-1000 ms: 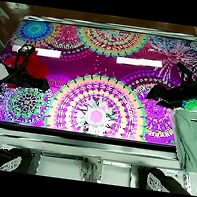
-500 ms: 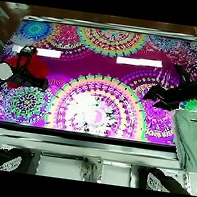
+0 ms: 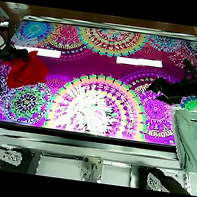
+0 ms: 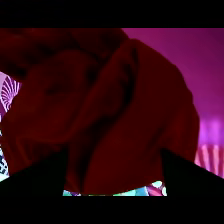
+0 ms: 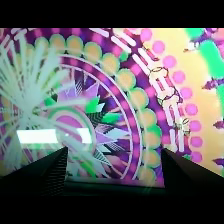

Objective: Fold the shirts.

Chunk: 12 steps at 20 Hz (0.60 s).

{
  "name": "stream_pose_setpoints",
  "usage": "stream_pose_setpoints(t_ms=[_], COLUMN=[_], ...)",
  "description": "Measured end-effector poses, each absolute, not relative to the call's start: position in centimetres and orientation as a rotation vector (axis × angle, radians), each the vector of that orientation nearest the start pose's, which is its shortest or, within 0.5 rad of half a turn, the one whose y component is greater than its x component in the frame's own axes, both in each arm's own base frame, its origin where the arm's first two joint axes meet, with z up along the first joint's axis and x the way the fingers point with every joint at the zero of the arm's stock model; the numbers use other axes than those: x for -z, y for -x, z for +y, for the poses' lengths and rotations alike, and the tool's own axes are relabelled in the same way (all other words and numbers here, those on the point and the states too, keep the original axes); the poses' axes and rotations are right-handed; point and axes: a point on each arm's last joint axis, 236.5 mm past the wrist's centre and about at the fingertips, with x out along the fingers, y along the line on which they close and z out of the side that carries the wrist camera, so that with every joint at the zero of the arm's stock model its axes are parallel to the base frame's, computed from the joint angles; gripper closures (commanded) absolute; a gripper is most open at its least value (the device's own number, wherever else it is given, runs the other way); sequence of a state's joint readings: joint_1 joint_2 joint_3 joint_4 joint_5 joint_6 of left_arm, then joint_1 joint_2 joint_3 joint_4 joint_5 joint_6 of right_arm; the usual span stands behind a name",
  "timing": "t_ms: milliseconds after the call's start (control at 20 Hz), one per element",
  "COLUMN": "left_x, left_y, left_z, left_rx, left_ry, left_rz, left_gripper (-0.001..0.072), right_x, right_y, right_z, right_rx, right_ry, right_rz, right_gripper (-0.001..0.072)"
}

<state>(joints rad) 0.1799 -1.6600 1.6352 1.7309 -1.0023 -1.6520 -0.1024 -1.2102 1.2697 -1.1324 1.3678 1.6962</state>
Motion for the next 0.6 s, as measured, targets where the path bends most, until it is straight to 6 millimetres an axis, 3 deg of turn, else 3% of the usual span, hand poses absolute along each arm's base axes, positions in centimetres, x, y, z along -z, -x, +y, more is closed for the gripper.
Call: stream_pose_setpoints(t_ms=[100,300,350,400,500,600], left_x=[-0.3,5.2,6.1,6.7,7.1,5.2], left_y=[-52.9,-52.2,-52.1,-52.0,-51.9,-52.5], left_z=[14.6,15.7,15.7,15.8,15.7,15.8], left_rx=[-0.317,-0.315,-0.314,-0.309,-0.29,-0.283], left_ry=[0.055,0.079,0.084,0.087,0.082,0.075], left_rz=[1.124,1.301,1.326,1.341,1.36,1.329], left_gripper=[-0.0006,0.0006,0.0226,0.0653,0.0672,0.0673], right_x=[-8.1,-8.2,-8.2,-8.3,-8.3,-8.3], right_y=[-36.6,-36.7,-36.7,-36.7,-36.6,-36.5], right_z=[6.1,6.2,6.3,6.4,6.6,6.6], right_rx=[-0.137,-0.133,-0.135,-0.138,-0.146,-0.147], right_ry=[-0.537,-0.549,-0.553,-0.557,-0.565,-0.565], right_rz=[1.276,1.275,1.275,1.276,1.279,1.284], right_gripper=[0.0019,0.0019,0.0019,0.0019,0.0019,0.0019])
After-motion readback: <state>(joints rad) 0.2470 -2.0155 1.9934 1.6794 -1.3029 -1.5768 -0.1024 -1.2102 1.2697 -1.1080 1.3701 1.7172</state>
